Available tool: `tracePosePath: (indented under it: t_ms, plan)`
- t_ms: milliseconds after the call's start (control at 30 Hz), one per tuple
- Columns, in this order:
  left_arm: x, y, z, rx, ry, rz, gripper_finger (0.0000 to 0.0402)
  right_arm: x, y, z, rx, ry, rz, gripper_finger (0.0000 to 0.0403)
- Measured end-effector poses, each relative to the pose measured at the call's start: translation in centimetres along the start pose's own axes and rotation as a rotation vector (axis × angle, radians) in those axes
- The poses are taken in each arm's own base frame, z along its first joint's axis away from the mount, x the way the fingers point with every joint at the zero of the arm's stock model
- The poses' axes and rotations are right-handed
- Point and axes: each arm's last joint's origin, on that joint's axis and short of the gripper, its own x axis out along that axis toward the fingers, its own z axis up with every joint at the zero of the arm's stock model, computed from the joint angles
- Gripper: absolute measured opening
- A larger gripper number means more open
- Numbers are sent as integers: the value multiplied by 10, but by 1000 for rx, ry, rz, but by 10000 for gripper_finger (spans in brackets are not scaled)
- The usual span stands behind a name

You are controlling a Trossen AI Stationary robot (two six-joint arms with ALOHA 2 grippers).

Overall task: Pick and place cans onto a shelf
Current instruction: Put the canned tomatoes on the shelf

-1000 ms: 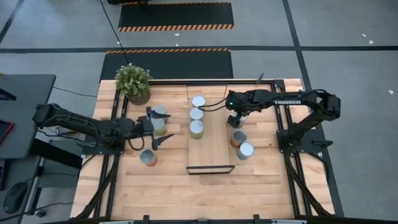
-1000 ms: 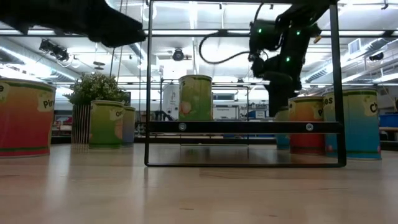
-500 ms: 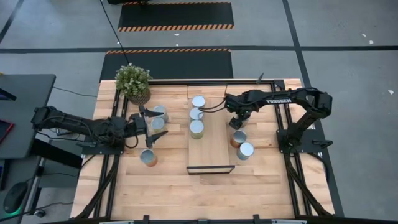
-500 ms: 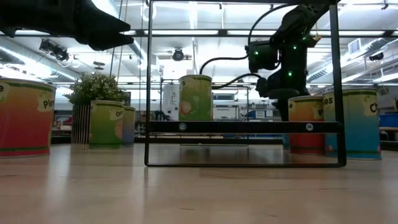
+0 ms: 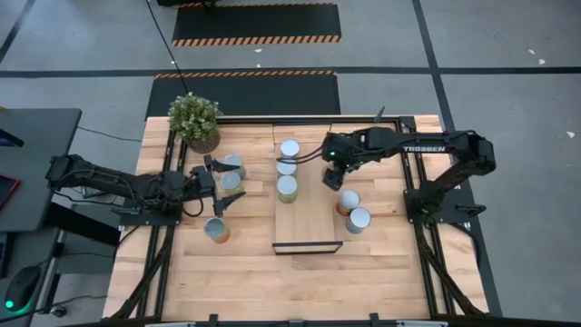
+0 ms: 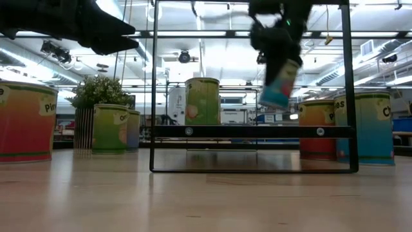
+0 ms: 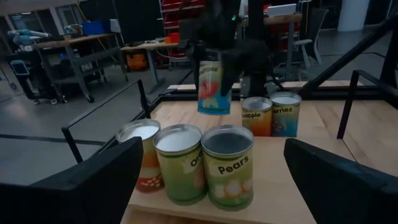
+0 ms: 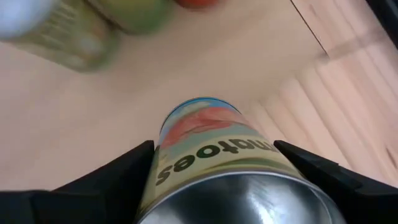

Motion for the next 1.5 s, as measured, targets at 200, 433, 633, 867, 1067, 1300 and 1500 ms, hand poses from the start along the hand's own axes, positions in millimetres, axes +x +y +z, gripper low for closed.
tracePosePath:
  t_ms: [200,433,633,867,1067,1300,1500]
  plan:
    - [0,0,0,-7,4,0,396,8,45,18,-116,-12,20,323]
    - [0,0,-1,-3,12,-1,396,38,87,27,-318,98,10,323]
    - [0,0,-1,-5,11,-1,396,51,106,32,-430,143,3,331]
    - [0,0,-1,-5,11,-1,396,48,104,32,-419,132,-48,358]
    - [0,0,-1,-5,12,-1,396,46,107,31,-425,128,-49,360]
    - [0,0,-1,-5,13,-1,396,27,111,33,-413,132,-62,358]
    - [0,0,-2,-3,18,-1,396,15,119,35,-441,72,-108,358]
